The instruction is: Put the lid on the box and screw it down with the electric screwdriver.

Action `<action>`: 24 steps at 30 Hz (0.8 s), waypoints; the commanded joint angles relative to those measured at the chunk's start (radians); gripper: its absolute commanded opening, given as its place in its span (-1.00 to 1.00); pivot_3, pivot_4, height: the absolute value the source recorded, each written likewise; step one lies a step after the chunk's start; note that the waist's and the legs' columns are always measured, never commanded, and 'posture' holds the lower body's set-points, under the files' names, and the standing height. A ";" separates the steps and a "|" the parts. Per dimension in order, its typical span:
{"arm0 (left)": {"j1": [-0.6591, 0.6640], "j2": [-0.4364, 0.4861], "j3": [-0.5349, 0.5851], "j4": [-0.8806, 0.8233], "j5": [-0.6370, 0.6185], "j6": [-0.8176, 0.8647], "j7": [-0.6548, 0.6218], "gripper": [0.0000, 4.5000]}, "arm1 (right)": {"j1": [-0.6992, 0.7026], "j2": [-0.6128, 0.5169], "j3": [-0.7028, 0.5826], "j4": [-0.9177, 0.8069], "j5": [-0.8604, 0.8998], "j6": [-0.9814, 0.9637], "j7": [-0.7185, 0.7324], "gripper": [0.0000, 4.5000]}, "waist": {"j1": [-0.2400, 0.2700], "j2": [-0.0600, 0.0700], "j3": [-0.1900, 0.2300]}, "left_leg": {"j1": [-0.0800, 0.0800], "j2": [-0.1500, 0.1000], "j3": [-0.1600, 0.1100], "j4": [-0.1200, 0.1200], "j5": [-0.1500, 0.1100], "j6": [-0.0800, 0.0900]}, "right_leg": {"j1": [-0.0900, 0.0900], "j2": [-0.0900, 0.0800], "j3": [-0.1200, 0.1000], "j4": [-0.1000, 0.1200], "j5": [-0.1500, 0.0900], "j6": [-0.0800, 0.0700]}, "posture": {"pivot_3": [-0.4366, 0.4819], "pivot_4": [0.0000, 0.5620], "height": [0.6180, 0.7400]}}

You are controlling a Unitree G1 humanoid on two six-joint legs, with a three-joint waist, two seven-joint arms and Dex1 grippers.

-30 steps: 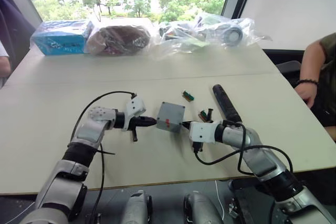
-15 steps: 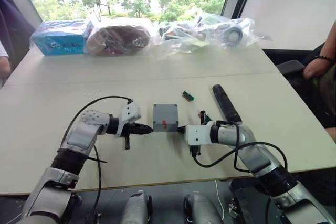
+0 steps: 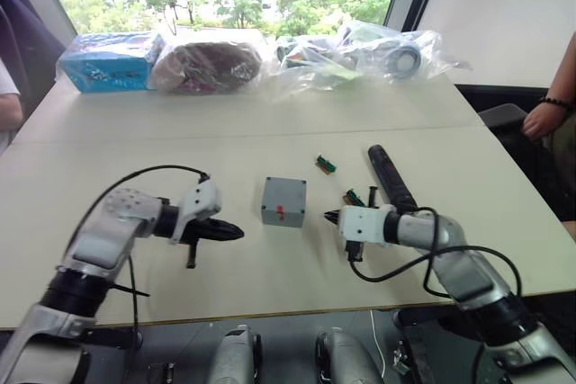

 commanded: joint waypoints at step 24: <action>-0.228 -0.059 0.098 -0.145 -0.249 0.141 0.066 -1.00 | -0.020 0.237 -0.357 -0.152 0.455 0.823 -0.277 0.56 | -0.001 0.002 0.003 | -0.001 -0.001 0.001 -0.001 0.000 0.000 | 0.000 0.001 0.000 -0.001 0.000 0.000 | -0.05 -0.47 1.00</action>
